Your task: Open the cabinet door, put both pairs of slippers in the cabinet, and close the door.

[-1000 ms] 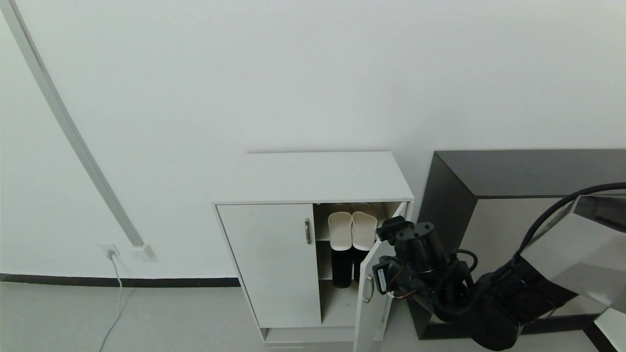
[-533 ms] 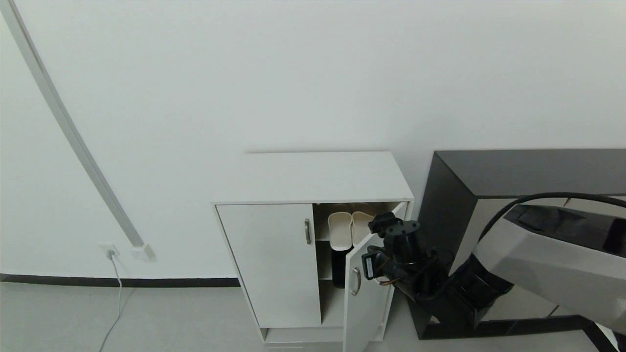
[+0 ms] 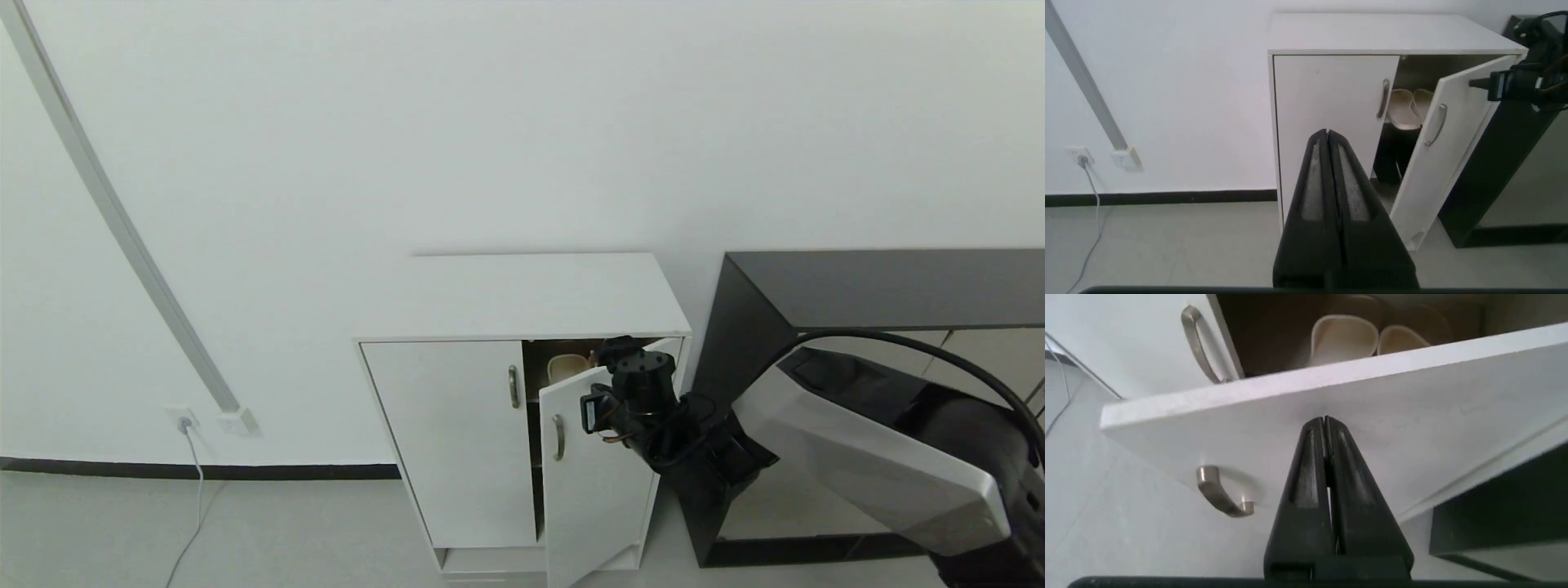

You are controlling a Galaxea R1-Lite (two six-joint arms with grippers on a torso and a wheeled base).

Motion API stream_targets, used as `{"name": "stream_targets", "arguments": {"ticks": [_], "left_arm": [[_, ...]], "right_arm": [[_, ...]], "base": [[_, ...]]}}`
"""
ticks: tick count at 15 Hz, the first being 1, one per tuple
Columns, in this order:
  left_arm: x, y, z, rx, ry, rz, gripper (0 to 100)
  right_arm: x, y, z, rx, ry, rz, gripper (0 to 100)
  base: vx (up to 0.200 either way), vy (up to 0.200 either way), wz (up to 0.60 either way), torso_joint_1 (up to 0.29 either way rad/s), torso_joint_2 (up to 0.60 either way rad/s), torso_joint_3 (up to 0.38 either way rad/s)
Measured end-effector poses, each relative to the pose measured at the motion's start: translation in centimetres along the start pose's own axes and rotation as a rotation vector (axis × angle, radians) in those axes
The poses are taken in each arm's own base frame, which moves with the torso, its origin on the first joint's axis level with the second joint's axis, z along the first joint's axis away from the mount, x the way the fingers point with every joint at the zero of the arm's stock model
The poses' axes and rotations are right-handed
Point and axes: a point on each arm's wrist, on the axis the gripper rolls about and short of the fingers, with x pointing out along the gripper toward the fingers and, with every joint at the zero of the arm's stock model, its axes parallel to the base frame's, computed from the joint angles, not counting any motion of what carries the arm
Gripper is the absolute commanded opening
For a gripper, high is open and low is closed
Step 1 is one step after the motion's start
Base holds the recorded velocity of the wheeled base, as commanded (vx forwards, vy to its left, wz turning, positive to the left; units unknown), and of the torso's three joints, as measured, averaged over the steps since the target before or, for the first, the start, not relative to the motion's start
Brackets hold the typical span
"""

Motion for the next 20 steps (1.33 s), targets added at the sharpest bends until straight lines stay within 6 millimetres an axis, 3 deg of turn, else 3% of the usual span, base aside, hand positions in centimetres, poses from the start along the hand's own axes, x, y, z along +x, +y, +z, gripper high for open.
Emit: {"name": "stream_targets", "arguments": {"ticks": [11,20], "left_arm": [[0.0,0.0,0.0,0.0,0.0,-0.001,0],[0.0,0.0,0.0,0.0,0.0,0.0,0]], "right_arm": [[5.4,-2.7,0.4,0.009,-0.046,-0.071,0],[7.3,-3.6,0.5,0.013,-0.042,-0.098,0]], "base": [[0.0,0.0,0.0,0.0,0.0,0.0],[0.0,0.0,0.0,0.0,0.0,0.0]]}}
